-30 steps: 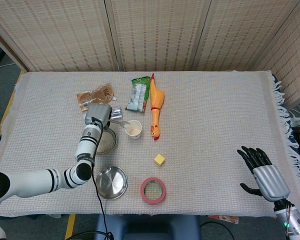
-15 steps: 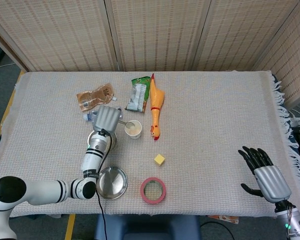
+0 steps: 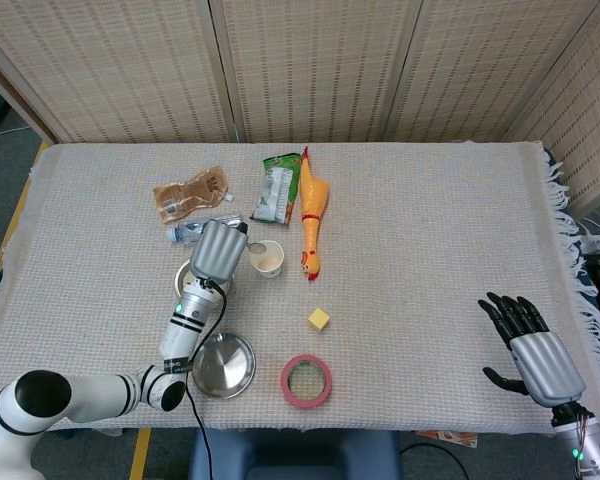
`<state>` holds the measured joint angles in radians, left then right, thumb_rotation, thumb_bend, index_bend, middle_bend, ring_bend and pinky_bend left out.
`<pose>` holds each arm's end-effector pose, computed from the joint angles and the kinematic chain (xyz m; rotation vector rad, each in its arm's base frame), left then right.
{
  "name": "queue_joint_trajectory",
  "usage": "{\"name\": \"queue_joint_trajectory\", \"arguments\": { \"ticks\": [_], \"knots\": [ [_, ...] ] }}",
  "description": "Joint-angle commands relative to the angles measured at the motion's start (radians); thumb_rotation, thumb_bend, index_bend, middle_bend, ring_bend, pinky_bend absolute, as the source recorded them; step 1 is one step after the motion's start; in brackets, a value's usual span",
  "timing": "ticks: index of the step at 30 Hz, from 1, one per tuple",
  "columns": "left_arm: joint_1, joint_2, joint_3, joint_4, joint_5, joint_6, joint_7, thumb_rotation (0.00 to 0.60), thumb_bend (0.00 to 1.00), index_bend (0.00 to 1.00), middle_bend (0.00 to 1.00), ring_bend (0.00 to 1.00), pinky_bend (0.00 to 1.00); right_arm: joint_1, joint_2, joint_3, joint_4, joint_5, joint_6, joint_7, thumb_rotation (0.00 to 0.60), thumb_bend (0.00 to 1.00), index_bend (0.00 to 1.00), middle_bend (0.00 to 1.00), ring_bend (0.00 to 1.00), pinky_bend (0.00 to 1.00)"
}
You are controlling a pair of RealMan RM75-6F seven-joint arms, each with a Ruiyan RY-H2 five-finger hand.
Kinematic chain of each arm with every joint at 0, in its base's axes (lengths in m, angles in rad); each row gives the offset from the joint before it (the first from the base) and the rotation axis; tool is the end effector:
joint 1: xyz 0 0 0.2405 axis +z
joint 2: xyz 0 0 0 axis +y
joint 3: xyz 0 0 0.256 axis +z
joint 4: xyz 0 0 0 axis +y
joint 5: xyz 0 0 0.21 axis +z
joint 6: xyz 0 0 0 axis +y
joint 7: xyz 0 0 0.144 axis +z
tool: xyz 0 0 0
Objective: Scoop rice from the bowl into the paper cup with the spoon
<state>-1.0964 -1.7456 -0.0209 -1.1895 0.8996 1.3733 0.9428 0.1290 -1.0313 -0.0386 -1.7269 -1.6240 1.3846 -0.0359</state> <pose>-0.0751 0.3968 -0.0169 -1.6637 -0.0654 -0.6741 -0.2844 -0.1702 0.1452 1.6280 -0.9491 0.8668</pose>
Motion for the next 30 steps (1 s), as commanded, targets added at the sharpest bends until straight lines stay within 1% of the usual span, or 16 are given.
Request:
{"name": "queue_joint_trajectory", "arguments": {
  "ticks": [1, 4, 7, 10, 11, 14, 16, 17, 19, 24, 27, 30],
  "knots": [
    [0.026, -0.017, 0.000, 0.021, 0.047, 0.017, 0.012, 0.600, 0.39, 0.69, 1.00, 1.00, 1.00, 0.000, 0.000, -0.001, -0.001, -0.001, -0.001, -0.001, 0.600, 0.10, 0.00, 0.00, 0.00, 0.00],
    [0.043, -0.012, -0.019, 0.011, 0.071, 0.021, 0.013, 0.600, 0.39, 0.69, 1.00, 1.00, 1.00, -0.001, 0.001, -0.002, -0.002, -0.006, 0.004, -0.001, 0.600, 0.10, 0.00, 0.00, 0.00, 0.00],
    [0.064, 0.021, -0.061, -0.059, 0.067, 0.019, -0.015, 0.600, 0.39, 0.69, 1.00, 1.00, 1.00, -0.004, 0.003, -0.003, -0.002, -0.011, 0.010, 0.002, 0.600, 0.10, 0.00, 0.00, 0.00, 0.00],
    [0.092, 0.095, -0.114, -0.196, 0.035, 0.000, -0.058, 0.600, 0.39, 0.69, 1.00, 1.00, 1.00, -0.006, 0.006, -0.005, -0.002, -0.018, 0.016, 0.004, 0.600, 0.10, 0.00, 0.00, 0.00, 0.00],
    [0.105, 0.132, -0.132, -0.258, 0.021, -0.008, -0.076, 0.600, 0.39, 0.69, 1.00, 1.00, 1.00, -0.007, 0.007, -0.006, -0.002, -0.022, 0.017, 0.004, 0.600, 0.10, 0.00, 0.00, 0.00, 0.00],
    [0.146, 0.231, -0.167, -0.412, -0.021, -0.034, -0.134, 0.600, 0.39, 0.69, 1.00, 1.00, 1.00, -0.007, 0.008, -0.009, -0.002, -0.027, 0.016, 0.006, 0.600, 0.10, 0.00, 0.00, 0.00, 0.00],
    [0.173, 0.289, -0.177, -0.495, -0.053, -0.058, -0.167, 0.600, 0.39, 0.69, 1.00, 1.00, 1.00, -0.006, 0.010, -0.010, -0.002, -0.029, 0.014, 0.010, 0.600, 0.10, 0.00, 0.00, 0.00, 0.00],
    [0.191, 0.324, -0.179, -0.543, -0.073, -0.076, -0.192, 0.600, 0.39, 0.69, 1.00, 1.00, 1.00, -0.006, 0.009, -0.010, -0.002, -0.030, 0.014, 0.009, 0.600, 0.10, 0.00, 0.00, 0.00, 0.00],
    [0.218, 0.371, -0.174, -0.606, -0.095, -0.102, -0.227, 0.600, 0.39, 0.69, 1.00, 1.00, 1.00, -0.006, 0.009, -0.011, -0.003, -0.033, 0.014, 0.007, 0.600, 0.10, 0.00, 0.00, 0.00, 0.00],
    [0.295, 0.476, -0.139, -0.761, -0.128, -0.188, -0.365, 0.600, 0.38, 0.68, 1.00, 1.00, 1.00, -0.009, 0.006, -0.017, -0.006, -0.049, 0.021, 0.000, 0.600, 0.10, 0.00, 0.00, 0.00, 0.00],
    [0.339, 0.485, -0.113, -0.798, -0.098, -0.205, -0.448, 0.600, 0.38, 0.68, 1.00, 1.00, 1.00, -0.008, 0.002, -0.019, -0.006, -0.053, 0.018, -0.004, 0.600, 0.10, 0.00, 0.00, 0.00, 0.00],
    [0.371, 0.444, -0.073, -0.782, -0.062, -0.204, -0.479, 0.600, 0.38, 0.68, 1.00, 1.00, 1.00, -0.006, 0.000, -0.023, -0.006, -0.059, 0.013, -0.005, 0.600, 0.10, 0.00, 0.00, 0.00, 0.00]
  ]
}}
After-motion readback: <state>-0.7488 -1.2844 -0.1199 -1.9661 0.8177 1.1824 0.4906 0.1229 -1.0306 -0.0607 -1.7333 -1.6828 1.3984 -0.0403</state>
